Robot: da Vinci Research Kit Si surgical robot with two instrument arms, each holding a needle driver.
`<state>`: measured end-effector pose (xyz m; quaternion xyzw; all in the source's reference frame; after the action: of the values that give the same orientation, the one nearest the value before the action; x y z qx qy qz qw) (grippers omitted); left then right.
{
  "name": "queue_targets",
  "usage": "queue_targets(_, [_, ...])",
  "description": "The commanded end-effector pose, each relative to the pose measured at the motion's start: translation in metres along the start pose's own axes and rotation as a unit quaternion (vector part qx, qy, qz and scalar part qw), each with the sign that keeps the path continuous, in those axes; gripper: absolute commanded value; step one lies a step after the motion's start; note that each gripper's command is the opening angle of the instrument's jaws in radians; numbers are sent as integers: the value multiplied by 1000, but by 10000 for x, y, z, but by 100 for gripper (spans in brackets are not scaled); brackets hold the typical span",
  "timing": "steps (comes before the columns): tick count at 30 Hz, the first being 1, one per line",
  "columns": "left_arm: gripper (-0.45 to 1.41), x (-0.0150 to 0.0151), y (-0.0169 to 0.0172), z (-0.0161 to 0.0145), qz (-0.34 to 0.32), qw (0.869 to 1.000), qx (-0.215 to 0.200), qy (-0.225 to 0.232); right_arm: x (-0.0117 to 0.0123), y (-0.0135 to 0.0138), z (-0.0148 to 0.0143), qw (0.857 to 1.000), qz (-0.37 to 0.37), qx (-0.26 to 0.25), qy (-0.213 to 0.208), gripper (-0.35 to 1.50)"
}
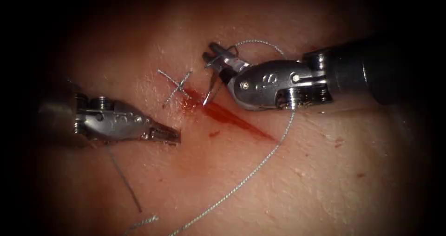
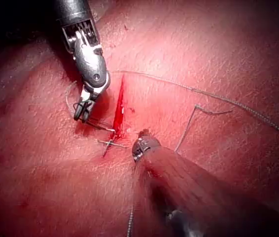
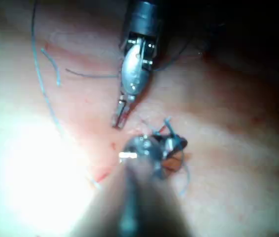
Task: Wound Closure
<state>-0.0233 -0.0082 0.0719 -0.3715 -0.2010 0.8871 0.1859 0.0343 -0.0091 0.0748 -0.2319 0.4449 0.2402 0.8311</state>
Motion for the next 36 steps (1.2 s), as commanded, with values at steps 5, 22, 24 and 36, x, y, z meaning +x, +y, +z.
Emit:
queue_targets(5, [-23, -1, 1, 9, 0, 1000, -1, 0, 2, -10, -3, 1000, 24, 5, 0, -35])
queue_targets(22, [-25, -2, 0, 9, 0, 1000, -3, 0, 7, -6, -11, 995, 99, 19, -13, -35])
queue_targets(24, [-25, -2, 0, 9, 0, 1000, -3, 0, 7, -6, -11, 995, 98, 26, -15, -35])
queue_targets(36, [-25, -2, 0, 9, 1, 1000, -3, 0, 7, -8, -10, 988, 149, 39, -23, -35])
